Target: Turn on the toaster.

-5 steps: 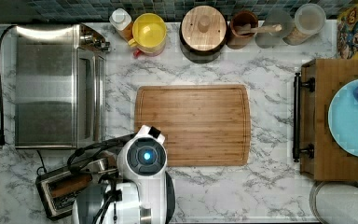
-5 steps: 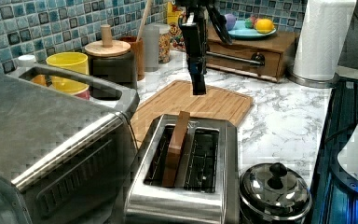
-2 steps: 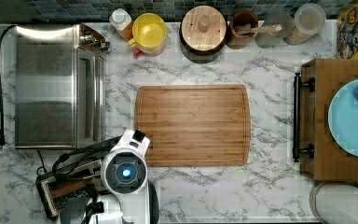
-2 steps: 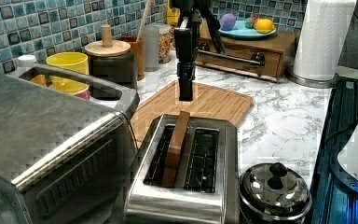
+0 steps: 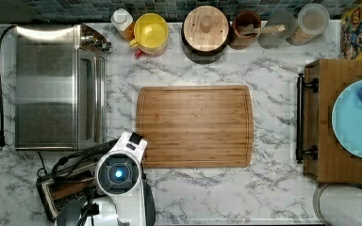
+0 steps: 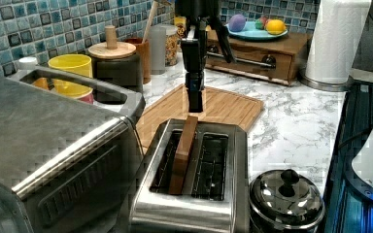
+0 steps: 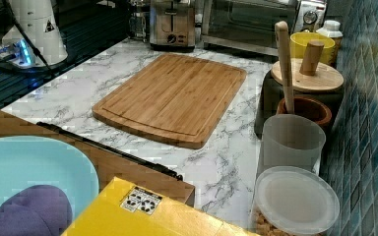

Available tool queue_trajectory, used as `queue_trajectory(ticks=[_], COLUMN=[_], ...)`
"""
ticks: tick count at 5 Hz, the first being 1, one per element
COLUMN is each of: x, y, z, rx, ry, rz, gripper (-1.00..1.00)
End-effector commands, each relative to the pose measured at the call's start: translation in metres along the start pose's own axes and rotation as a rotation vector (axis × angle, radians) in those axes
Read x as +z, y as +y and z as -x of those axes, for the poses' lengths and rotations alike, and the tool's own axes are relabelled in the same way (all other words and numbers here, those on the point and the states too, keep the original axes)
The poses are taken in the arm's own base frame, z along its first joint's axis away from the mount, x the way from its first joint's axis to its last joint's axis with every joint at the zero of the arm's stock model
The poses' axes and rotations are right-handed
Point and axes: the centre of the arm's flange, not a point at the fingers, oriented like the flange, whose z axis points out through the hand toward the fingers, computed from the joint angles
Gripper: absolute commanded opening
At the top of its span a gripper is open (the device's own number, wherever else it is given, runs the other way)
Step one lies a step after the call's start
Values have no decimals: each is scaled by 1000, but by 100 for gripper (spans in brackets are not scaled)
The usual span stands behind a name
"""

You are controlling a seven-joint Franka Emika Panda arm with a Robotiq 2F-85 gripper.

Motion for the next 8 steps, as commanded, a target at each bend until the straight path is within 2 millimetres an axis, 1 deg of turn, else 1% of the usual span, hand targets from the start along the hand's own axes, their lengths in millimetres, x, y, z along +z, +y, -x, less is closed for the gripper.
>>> queue_trajectory(ticks=[1, 2, 3, 4, 5, 6, 7, 8], x=[16, 31, 43, 56, 78, 111, 156, 167], y=[7, 1, 2, 8, 16, 26, 34, 38], z=[2, -1, -1, -7, -4, -2, 13, 29], rx=[107, 91, 85, 103, 133, 158, 194, 204], ry=[-34, -78, -111, -153, -172, -250, -358, -365], rz=[-2, 30, 30, 34, 62, 43, 44, 29], gripper=[-100, -100, -100, -100, -100, -100, -100, -100])
